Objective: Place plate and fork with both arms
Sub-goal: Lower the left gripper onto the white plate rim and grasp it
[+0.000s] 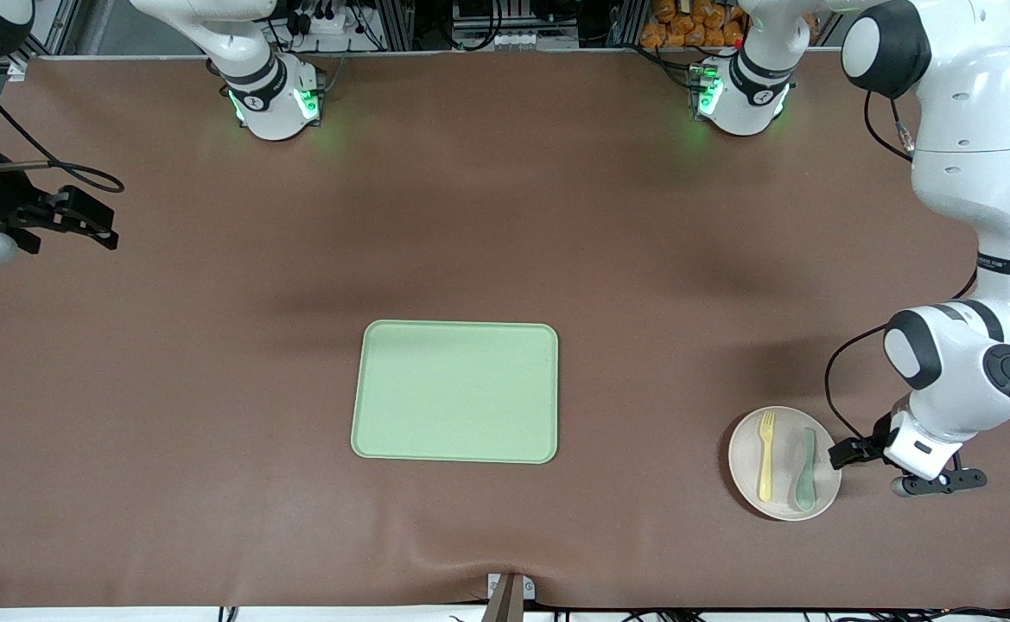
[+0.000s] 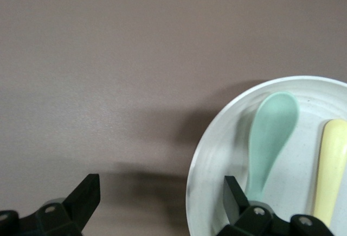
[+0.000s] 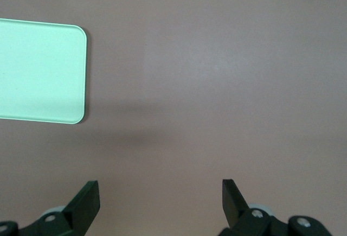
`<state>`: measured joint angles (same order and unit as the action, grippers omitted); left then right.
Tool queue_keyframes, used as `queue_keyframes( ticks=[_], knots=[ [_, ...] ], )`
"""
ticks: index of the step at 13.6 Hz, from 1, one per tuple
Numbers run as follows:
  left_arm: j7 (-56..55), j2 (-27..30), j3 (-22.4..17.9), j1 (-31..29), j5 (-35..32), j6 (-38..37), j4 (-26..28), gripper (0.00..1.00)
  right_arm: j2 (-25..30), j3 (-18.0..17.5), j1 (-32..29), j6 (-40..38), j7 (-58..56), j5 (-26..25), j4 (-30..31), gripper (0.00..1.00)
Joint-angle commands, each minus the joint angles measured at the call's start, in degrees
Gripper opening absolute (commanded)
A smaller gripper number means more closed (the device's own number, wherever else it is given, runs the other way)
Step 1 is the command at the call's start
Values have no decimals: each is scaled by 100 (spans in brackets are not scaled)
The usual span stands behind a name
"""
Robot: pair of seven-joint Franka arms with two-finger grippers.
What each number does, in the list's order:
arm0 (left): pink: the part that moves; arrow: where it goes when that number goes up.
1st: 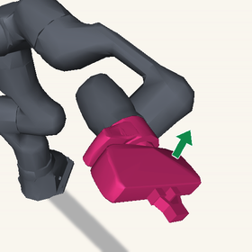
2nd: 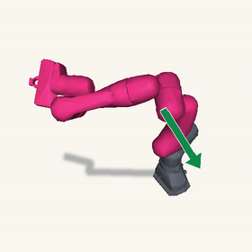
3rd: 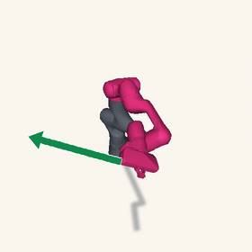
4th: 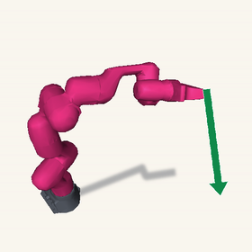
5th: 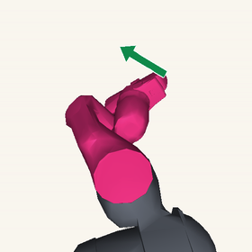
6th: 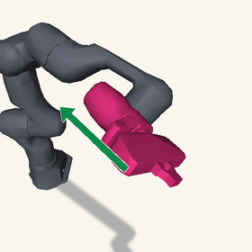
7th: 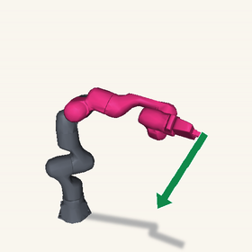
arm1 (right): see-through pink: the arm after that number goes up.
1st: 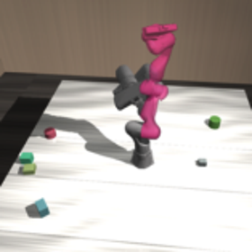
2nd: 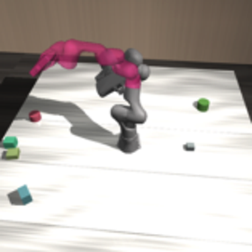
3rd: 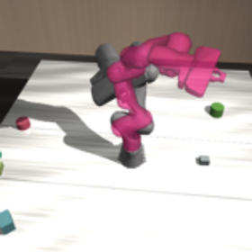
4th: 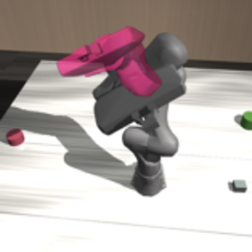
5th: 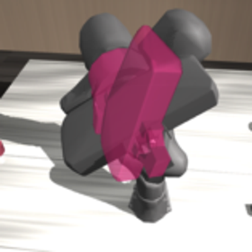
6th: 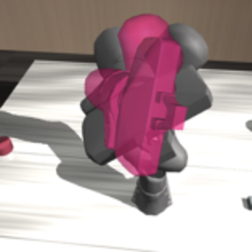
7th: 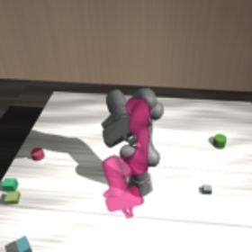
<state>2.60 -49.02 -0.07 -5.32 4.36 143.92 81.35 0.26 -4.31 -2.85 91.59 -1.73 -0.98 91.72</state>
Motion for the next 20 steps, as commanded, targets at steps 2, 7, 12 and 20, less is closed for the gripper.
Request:
queue_keyframes(
  ticks=[2, 7, 12, 20],
  knots=[
    [57, -178, 7, 57, 92, 48, -119, 100, 1, -61, -93, -9, -3, 54, -23, 100],
    [-66, -283, 7, 145, 101, 241, -110, 72, 1, -61, -93, -9, -3, 54, -31, 100],
    [-57, -292, 7, 189, 136, 241, -93, 0, 1, -61, -93, 0, -3, 54, -31, 100],
    [13, -21, 305, 58, 171, 241, -32, 0, -8, -61, -93, 17, -3, 54, -31, 100]
  ],
)
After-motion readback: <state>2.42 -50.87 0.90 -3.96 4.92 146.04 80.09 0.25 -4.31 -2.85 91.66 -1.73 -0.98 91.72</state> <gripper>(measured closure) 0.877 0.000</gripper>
